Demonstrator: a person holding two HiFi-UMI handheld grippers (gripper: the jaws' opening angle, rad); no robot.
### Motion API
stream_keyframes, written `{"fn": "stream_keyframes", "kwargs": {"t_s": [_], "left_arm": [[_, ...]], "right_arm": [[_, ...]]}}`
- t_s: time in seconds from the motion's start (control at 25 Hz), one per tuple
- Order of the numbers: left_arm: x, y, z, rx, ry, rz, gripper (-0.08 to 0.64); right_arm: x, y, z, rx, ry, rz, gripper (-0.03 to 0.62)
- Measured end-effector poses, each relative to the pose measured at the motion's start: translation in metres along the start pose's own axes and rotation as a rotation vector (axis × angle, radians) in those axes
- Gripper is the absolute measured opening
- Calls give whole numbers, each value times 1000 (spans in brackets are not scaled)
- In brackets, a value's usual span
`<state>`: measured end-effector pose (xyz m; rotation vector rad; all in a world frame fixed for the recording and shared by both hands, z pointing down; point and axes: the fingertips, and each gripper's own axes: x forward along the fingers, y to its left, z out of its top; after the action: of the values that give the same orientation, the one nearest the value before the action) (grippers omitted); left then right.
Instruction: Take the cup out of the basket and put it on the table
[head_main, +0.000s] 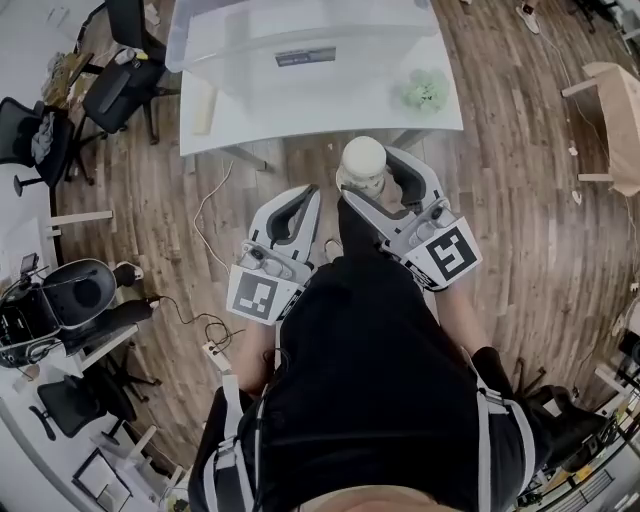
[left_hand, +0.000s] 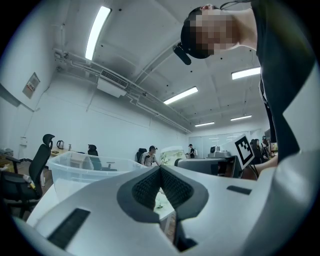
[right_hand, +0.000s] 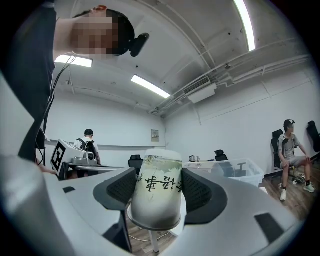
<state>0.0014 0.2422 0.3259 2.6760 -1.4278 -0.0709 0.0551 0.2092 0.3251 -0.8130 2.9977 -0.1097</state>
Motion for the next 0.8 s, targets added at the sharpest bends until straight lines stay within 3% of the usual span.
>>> {"fn": "stream_keyframes", "kwargs": {"t_s": [0.24,0.8], "left_arm": [[-22,-25,11,5,-26,-14,17],[-9,-73,26,2,-63,-3,17]], "right_arm": [[-28,22,12,-18,-14,-11,293],[-80,23,29,-3,-23,36,291]]}}
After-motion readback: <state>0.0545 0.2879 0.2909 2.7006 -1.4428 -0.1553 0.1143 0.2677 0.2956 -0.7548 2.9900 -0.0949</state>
